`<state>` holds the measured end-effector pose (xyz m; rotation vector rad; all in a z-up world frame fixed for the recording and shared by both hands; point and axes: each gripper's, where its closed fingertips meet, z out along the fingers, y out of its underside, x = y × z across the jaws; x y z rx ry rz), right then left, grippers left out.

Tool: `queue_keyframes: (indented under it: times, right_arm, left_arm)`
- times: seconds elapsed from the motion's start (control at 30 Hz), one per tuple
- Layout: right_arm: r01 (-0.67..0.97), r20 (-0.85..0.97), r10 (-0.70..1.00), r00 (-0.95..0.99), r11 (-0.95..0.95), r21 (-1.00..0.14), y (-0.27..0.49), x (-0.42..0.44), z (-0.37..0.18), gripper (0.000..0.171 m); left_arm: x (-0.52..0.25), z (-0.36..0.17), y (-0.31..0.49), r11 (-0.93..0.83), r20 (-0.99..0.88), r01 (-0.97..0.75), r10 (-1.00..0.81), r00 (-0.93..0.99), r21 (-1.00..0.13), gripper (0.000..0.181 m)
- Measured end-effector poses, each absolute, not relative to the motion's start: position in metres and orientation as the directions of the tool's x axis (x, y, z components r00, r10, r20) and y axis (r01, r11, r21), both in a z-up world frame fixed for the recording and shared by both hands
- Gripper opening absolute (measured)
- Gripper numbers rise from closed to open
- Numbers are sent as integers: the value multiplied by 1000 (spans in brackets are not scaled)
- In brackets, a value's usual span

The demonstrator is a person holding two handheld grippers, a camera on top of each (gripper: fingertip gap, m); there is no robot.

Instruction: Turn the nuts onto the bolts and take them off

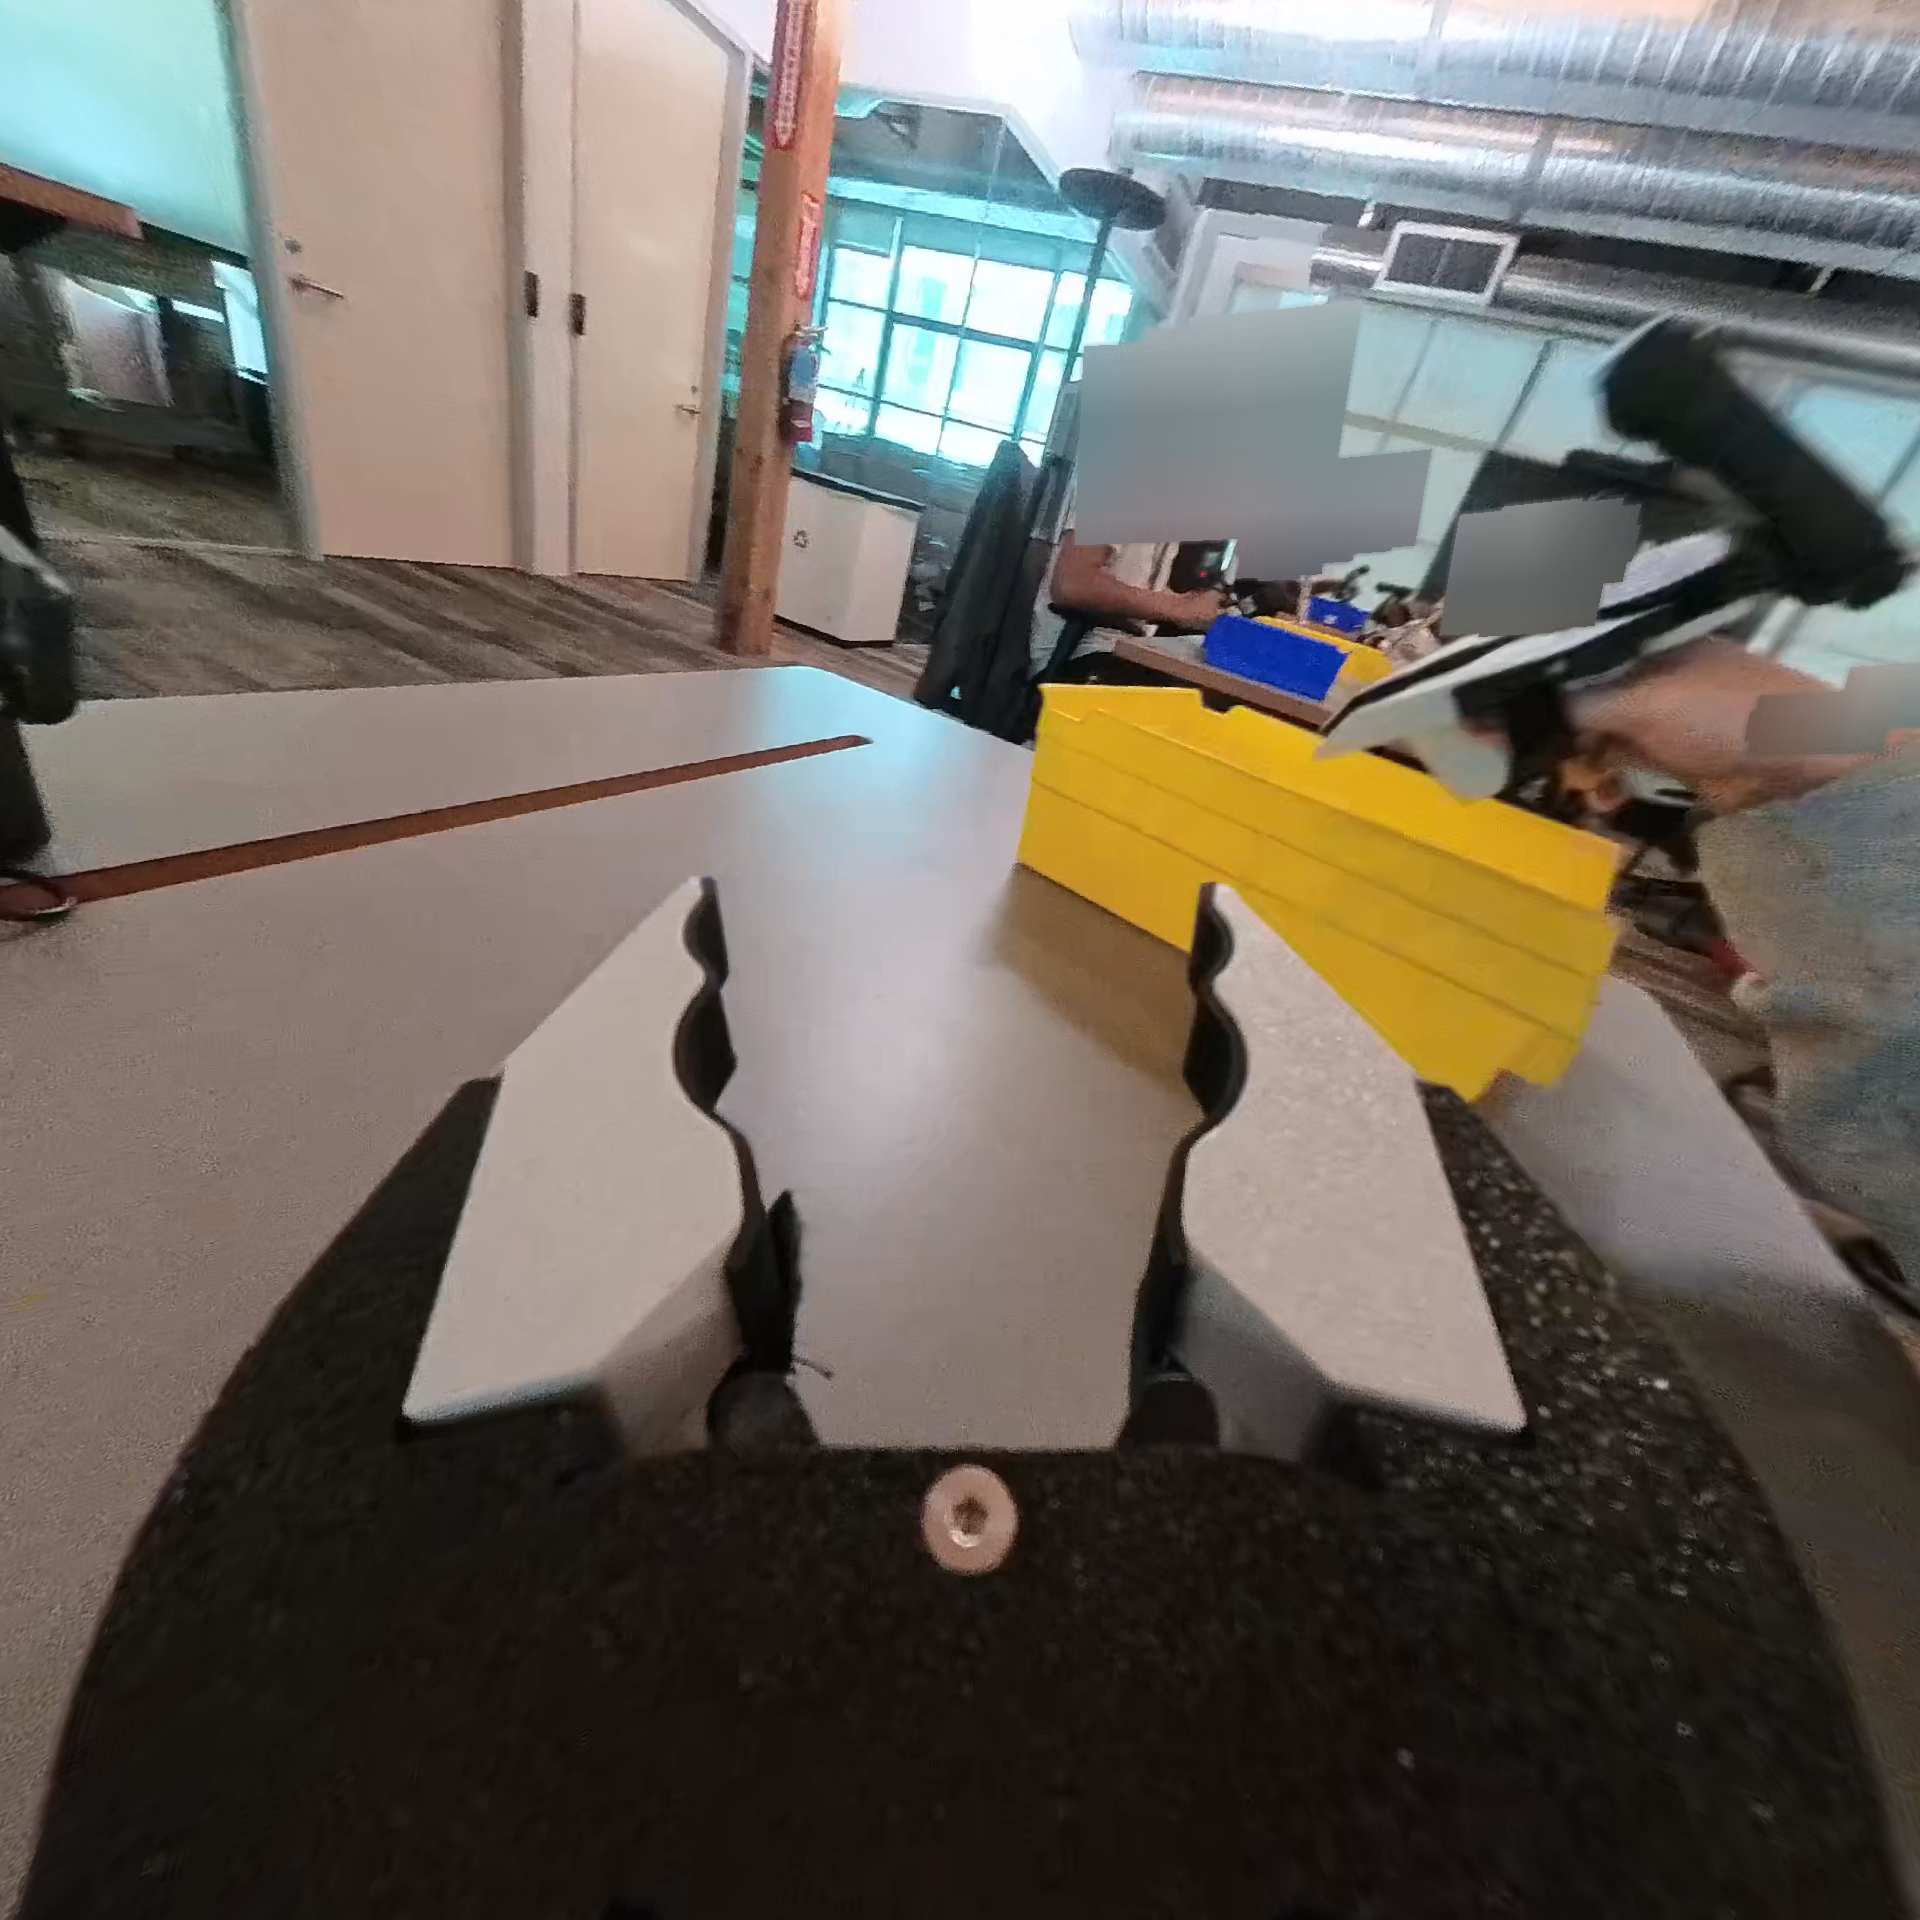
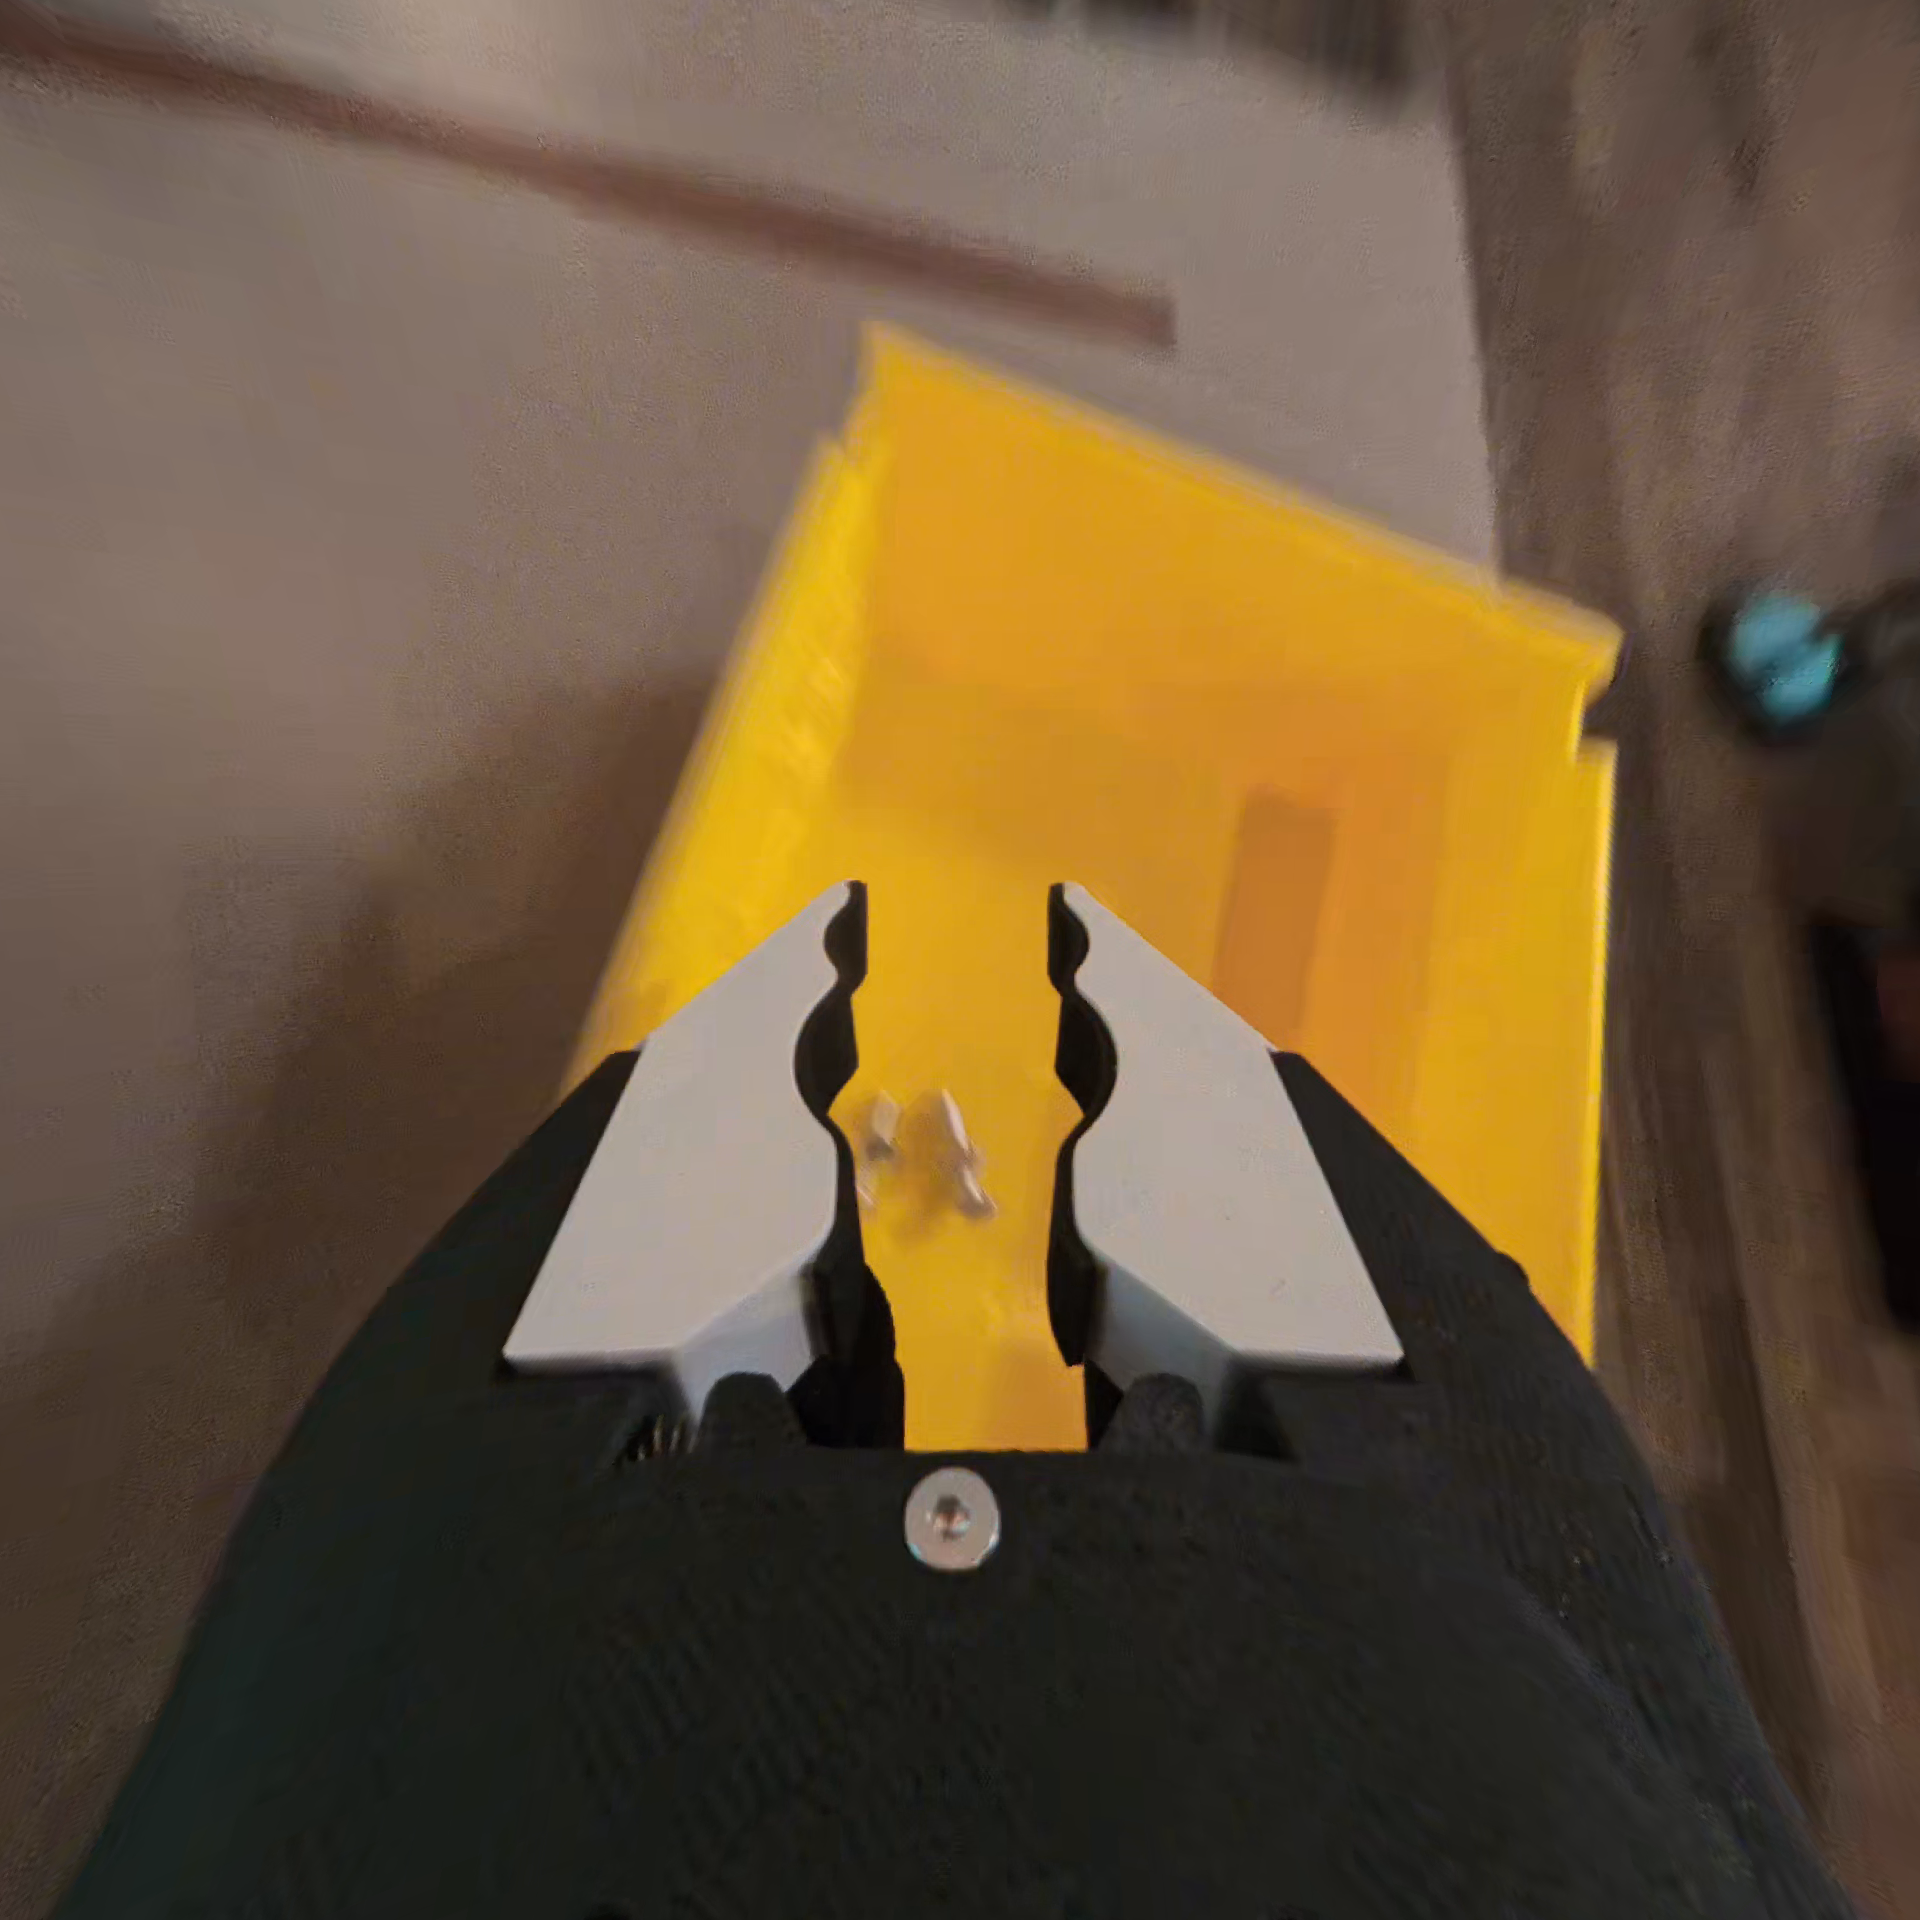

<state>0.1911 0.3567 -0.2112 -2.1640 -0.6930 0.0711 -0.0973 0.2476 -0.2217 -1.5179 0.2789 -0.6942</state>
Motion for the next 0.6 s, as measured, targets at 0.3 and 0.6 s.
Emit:
queue_keyframes:
  times: [0.3,0.6]
  right_arm:
    - [-122,161,639,753,374,-919,294,-3,-123,22]
    - [55,272,667,694,328,-943,312,-61,-214,31]
  left_arm:
    - [-130,-223,253,26,25,34,-309,951,-999,61]
    - [-110,-226,248,19,-96,-97,-383,919,-995,58]
